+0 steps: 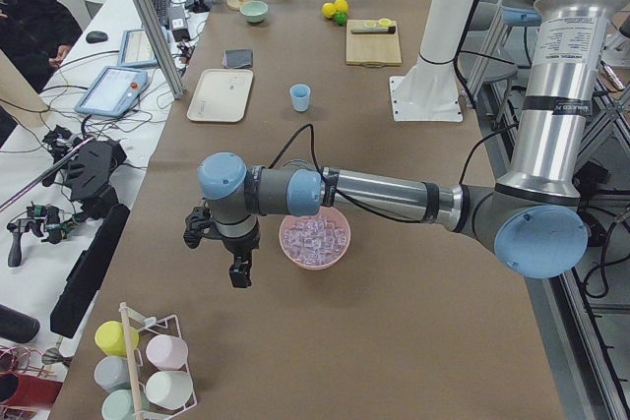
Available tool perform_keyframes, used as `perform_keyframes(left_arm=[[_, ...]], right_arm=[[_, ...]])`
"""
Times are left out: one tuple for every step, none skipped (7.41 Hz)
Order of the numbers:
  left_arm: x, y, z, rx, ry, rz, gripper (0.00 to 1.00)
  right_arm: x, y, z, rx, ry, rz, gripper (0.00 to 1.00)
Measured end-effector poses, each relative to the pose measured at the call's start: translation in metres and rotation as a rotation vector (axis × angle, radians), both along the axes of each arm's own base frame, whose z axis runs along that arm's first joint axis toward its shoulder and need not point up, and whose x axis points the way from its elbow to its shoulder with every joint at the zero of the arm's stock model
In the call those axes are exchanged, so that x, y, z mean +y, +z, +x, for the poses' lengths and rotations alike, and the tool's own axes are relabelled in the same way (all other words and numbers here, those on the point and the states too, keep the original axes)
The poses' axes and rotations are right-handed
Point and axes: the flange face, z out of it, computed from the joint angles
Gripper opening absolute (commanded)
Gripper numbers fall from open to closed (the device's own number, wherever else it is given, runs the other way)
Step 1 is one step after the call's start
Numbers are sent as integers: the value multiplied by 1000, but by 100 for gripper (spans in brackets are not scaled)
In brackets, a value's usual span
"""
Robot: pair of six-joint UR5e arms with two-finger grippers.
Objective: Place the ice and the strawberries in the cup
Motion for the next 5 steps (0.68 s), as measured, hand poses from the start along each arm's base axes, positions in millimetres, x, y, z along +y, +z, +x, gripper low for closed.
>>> perform_keyframes(left_arm=[[1,-4,0,-2,1,8,98],[1,-7,-1,-3,0,15,97],[2,-9,-1,-4,0,18,97],[2,-9,-1,-4,0,19,97],[2,-10,-1,-4,-2,19,97]], right_arm=[[0,1,0,1,0,-1,100],[1,1,0,3,0,-1,100],[1,1,0,3,0,-2,100],[1,1,0,3,0,-2,100],[1,1,0,3,0,-2,100]])
